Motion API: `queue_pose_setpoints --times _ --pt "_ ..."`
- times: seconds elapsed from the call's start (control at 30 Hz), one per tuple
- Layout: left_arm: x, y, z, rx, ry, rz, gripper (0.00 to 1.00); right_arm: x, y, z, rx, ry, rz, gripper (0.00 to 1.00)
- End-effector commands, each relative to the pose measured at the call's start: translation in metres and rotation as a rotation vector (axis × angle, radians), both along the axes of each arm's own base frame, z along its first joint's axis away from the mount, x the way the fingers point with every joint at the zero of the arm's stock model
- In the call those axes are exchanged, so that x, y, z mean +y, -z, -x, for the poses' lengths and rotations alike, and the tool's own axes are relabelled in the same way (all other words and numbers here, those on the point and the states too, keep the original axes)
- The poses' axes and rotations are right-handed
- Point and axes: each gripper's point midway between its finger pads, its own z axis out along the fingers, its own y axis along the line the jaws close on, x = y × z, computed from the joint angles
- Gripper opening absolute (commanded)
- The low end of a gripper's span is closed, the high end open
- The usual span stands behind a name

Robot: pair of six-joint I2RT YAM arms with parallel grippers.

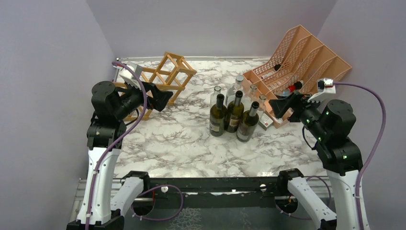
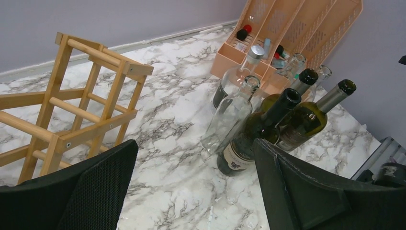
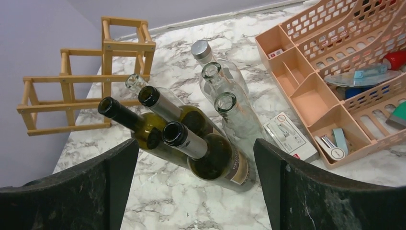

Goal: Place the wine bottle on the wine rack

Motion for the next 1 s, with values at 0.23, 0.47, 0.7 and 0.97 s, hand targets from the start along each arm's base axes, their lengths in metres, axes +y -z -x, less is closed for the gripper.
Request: queue_pose_setpoints --times 0.23,0.47,0.7,0.97 --pt "0.005 -0.012 0.001 -0.057 -0.046 0.016 0.99 0.071 -0.035 0.016 -0.124 -0.525 0.038 0.83" --pt "0.006 -0.012 0.0 -0.064 -0.067 0.035 0.99 0.093 -0.051 -0.005 -0.147 -0.663 0.001 0.77" --pt "0.004 -0.007 -0.004 -0.072 -0.063 0.06 0.99 0.122 -0.045 -0.04 -0.12 -0.65 0.052 0.69" --pt "0.005 -0.005 -0.007 -0.073 -0.073 0.068 0.99 0.187 -0.006 -0.063 -0.038 -0.575 0.254 0.68"
